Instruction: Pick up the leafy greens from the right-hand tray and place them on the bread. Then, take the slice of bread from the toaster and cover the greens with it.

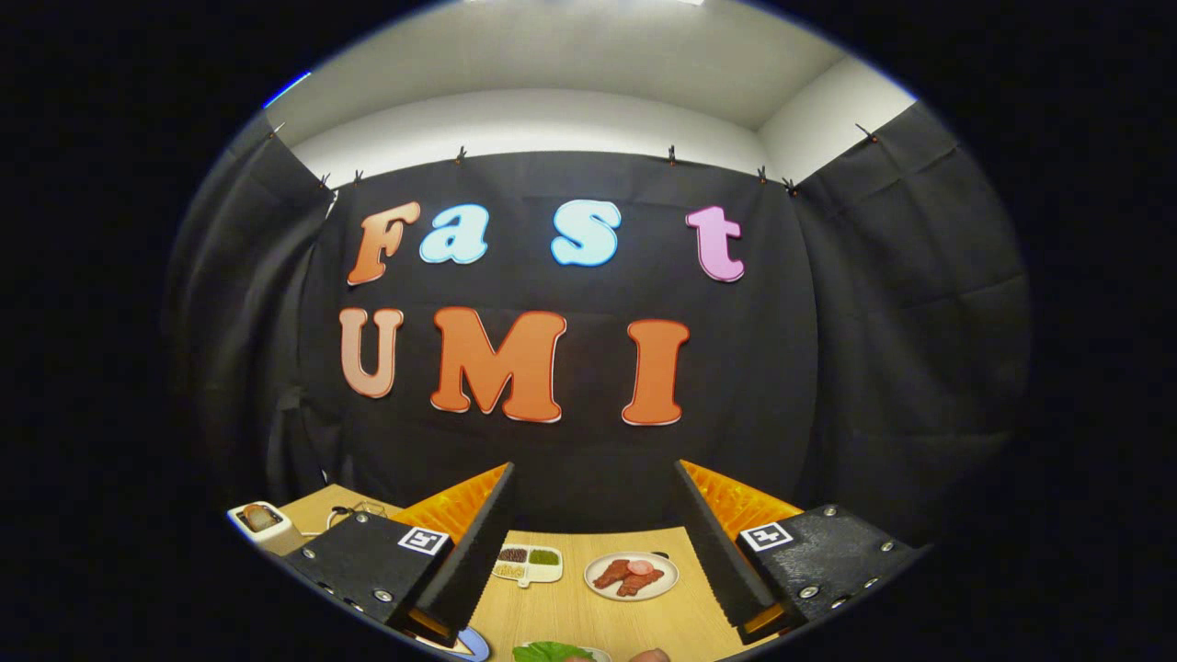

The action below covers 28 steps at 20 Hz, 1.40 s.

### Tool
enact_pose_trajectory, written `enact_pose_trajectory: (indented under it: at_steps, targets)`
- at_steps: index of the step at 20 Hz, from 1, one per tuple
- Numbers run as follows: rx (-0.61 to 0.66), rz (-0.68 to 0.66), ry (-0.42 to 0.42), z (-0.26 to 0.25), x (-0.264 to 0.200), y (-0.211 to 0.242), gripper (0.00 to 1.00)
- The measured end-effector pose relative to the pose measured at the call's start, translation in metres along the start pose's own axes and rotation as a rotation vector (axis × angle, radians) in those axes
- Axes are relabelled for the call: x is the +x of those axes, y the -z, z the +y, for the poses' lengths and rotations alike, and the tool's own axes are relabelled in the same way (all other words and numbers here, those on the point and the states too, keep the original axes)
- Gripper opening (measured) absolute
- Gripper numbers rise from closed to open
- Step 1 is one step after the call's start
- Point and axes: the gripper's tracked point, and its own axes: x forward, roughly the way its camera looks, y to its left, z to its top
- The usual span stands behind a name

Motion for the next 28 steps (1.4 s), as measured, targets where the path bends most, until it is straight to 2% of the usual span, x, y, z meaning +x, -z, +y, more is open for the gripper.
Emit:
enact_pose_trajectory:
  at_steps: [4,13,19,22,28]
  targets:
    - [0.006,0.154,-0.013,0.005,0.005,0.070,0.99]
    - [0.074,0.721,-0.084,0.025,-0.027,0.278,1.00]
    - [0.049,0.933,-0.132,0.038,-0.051,0.343,0.99]
    - [0.032,0.993,-0.184,0.052,-0.055,0.363,0.98]
    - [-0.022,1.097,-0.212,0.064,-0.057,0.403,0.97]
